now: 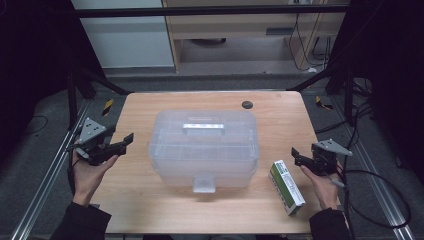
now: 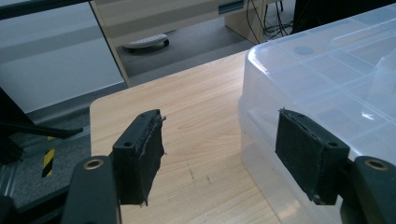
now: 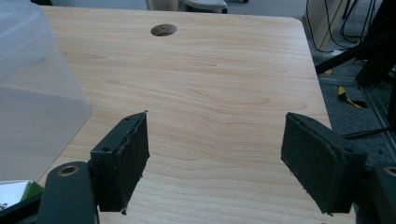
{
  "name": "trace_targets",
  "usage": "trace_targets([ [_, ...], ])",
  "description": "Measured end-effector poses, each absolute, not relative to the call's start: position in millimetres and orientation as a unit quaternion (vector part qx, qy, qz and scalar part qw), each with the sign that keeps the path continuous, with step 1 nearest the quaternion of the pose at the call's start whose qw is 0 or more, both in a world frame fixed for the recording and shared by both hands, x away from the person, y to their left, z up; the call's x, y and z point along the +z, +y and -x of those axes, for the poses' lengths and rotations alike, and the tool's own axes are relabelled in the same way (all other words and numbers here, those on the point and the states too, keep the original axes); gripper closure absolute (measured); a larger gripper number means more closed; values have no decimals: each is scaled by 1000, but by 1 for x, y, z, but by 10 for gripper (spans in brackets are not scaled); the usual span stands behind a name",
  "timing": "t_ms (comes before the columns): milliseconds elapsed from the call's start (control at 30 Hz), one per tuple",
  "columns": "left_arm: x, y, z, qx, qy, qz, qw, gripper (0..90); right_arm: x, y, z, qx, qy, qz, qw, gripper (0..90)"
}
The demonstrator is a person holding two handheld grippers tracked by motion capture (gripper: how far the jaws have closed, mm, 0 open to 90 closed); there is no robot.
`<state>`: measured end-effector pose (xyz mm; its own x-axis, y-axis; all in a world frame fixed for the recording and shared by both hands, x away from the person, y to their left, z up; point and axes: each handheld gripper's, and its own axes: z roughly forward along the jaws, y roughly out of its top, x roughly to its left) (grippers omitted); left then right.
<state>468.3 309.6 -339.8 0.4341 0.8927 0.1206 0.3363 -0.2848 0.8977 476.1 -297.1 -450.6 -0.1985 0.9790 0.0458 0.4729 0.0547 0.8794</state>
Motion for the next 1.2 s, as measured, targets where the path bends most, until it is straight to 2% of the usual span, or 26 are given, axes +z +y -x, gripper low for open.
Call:
trace_targets([
  [767,-317,284,-474,337,372,-749,432,312,-448,-294,-476,399,672,-540,313,210],
  [1200,-293,259,-474,351,328,-771,417,323,-448,-295,-476,391,682,-534,311,238],
])
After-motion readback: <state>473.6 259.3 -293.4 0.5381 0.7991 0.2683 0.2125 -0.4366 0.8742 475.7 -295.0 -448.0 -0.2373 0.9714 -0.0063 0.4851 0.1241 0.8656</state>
